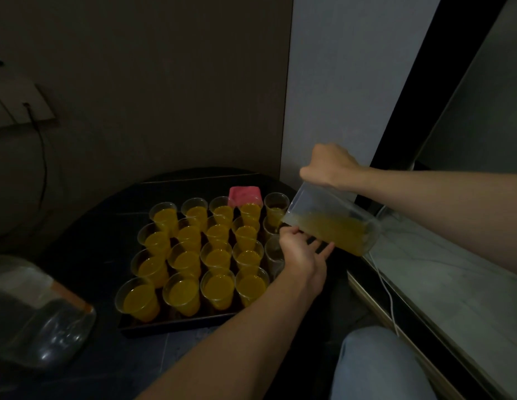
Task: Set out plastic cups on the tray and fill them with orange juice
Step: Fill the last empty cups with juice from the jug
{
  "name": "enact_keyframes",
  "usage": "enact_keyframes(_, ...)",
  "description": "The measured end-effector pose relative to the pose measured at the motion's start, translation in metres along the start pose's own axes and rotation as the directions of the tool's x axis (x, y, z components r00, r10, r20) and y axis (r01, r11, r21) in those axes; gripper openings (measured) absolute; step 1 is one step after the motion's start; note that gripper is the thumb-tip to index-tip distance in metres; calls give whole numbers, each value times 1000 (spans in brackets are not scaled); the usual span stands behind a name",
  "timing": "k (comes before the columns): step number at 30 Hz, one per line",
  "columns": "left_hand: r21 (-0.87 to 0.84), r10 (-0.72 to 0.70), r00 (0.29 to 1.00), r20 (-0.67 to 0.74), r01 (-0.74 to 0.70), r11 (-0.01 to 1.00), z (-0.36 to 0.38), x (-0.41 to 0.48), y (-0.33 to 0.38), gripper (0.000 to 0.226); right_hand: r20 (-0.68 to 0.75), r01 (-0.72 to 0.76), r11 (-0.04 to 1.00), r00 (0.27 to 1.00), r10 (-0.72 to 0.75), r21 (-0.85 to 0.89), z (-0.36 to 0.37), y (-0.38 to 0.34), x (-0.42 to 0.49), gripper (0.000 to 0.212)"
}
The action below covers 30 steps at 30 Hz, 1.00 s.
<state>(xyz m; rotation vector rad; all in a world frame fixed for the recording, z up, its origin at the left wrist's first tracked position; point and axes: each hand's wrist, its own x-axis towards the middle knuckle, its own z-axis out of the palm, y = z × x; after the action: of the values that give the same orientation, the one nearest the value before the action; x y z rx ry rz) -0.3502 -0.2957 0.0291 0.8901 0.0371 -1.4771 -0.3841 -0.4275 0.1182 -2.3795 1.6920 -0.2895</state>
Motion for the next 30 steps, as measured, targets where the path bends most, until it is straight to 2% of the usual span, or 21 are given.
enact_keyframes(16,-45,3,1000,-5,-3,999,-3,1,-4,44,11,8,999,1000,-8,-45,0,-4,-2,27)
enact_keyframes(30,-18,20,1000,11,-20,1000,-3,2,-4,44,-11,25,998,1000,-25,-59,-1,-4,-2,28)
